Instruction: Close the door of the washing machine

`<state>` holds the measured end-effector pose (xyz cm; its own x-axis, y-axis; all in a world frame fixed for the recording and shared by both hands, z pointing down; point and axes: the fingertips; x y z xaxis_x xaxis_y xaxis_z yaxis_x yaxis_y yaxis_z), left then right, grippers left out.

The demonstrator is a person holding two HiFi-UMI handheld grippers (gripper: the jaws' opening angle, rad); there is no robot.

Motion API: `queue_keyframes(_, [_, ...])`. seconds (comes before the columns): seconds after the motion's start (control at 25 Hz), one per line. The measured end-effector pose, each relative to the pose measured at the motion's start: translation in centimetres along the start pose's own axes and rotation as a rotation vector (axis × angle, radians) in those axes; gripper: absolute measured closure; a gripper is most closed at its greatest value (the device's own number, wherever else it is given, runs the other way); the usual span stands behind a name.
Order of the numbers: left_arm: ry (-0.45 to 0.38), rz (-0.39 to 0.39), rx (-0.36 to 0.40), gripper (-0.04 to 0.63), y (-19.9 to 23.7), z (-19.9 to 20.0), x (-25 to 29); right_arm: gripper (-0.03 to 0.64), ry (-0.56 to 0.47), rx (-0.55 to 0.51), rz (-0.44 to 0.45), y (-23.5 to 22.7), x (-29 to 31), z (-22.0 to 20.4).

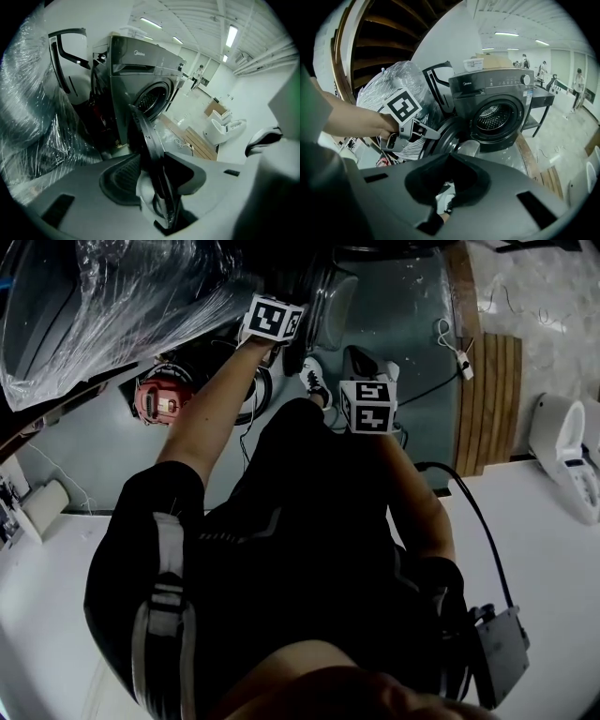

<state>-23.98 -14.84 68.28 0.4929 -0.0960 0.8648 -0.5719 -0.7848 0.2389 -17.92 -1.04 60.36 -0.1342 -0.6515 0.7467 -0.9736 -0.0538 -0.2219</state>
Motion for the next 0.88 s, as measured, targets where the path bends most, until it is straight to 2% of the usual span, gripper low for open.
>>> queue_keyframes(0.32, [-0.009, 0.02, -0.027, 0.431, -5.2, 1.4, 2.2, 0.612, 0.004, 0.059, -0.049, -3.5, -2.0, -1.6])
queue_keyframes(0.48, [0.017, 0.086, 0.02, 0.414, -7.2, 1.9, 3.1, 0.612, 0.012, 0.137, -0.062, -5.1, -2.7, -2.3])
queue_keyframes(0.56, [0.012, 0.093, 0.027, 0.408, -7.9, 2.4, 3.6, 0.612, 0.014, 0.149, -0.071, -5.7, -2.9, -2.7])
queue_keyframes(0.88, [0.017, 0.101, -0.023, 0.397, -10.3, 4.0, 4.6, 0.612, 0.039, 0.193, -0.053, -8.3, -3.7, -4.1])
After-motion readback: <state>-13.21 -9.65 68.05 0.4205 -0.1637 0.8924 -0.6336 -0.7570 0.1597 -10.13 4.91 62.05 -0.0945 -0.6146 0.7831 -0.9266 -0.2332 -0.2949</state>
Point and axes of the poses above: the fingertips, and each gripper's own axes: x forward along the fingers, y to its left, z out of its top, and after that the axes turned 1 degree about -z, right-handed
